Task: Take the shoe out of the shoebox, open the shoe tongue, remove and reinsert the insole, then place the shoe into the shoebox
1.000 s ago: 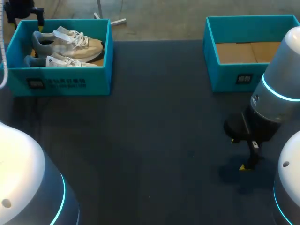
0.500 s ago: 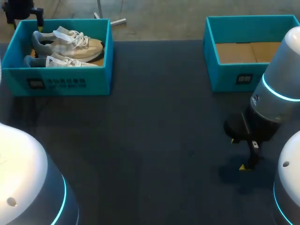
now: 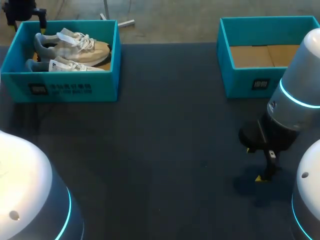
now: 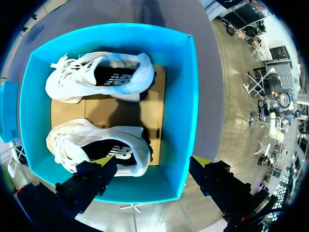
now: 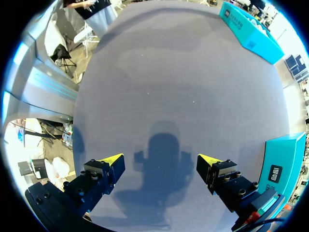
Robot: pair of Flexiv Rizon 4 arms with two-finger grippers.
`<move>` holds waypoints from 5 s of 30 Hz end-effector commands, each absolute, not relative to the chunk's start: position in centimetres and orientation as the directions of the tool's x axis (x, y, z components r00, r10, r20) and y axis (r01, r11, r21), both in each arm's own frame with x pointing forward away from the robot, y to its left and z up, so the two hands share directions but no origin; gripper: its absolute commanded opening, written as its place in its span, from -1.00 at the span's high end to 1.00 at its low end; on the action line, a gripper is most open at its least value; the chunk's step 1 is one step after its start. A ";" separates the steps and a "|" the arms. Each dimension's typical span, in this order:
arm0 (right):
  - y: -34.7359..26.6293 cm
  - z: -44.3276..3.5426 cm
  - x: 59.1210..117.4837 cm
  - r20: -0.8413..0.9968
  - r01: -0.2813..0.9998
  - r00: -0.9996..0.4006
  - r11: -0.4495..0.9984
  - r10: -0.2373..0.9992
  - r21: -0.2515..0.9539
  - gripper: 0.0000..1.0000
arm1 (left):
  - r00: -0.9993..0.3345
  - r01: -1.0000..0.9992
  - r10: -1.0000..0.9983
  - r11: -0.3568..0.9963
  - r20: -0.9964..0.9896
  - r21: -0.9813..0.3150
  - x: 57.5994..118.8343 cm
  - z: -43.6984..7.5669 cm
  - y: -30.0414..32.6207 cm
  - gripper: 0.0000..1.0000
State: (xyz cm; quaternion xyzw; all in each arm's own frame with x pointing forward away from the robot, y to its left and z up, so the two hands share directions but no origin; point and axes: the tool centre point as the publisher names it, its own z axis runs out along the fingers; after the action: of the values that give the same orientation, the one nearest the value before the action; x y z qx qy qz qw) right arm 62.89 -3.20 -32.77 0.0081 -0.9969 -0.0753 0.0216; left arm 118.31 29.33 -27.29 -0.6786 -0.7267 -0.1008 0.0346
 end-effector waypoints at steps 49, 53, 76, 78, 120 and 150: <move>-3.2 -32.9 62.8 0.040 -0.012 -0.999 0.989 -0.018 0.149 -1.00 | 0.041 0.999 0.997 -0.039 0.064 -0.027 105.1 -26.0 29.1 -1.00; -3.2 -32.9 62.8 0.040 -0.012 -0.999 0.989 -0.018 0.149 -1.00 | 0.041 0.999 0.997 -0.039 0.064 -0.027 105.1 -26.0 29.1 -1.00; -3.2 -32.9 62.8 0.040 -0.012 -0.999 0.989 -0.018 0.149 -1.00 | 0.054 0.998 0.998 -0.053 0.040 -0.027 105.3 -26.4 29.3 -1.00; -3.2 -32.9 62.8 0.040 -0.012 -0.999 0.989 -0.018 0.149 -1.00 | 0.061 0.998 0.997 -0.060 0.041 -0.019 105.2 -26.7 29.2 -1.00; -3.2 -32.9 62.8 0.040 -0.012 -0.999 0.989 -0.018 0.149 -1.00 | 0.084 0.993 0.993 -0.076 0.078 -0.095 105.6 -34.2 27.5 -0.86; -3.2 -32.9 62.8 0.040 -0.012 -0.999 0.989 -0.018 0.149 -1.00 | 0.059 0.992 0.994 -0.048 0.092 -0.115 105.7 -37.0 28.3 -0.50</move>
State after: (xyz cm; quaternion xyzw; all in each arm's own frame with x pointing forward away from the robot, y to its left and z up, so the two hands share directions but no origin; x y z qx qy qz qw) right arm 62.89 -3.20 -32.77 0.0081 -0.9969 -0.0753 0.0216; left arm 105.56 28.33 -36.97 -0.7240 -0.6860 0.0066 0.0728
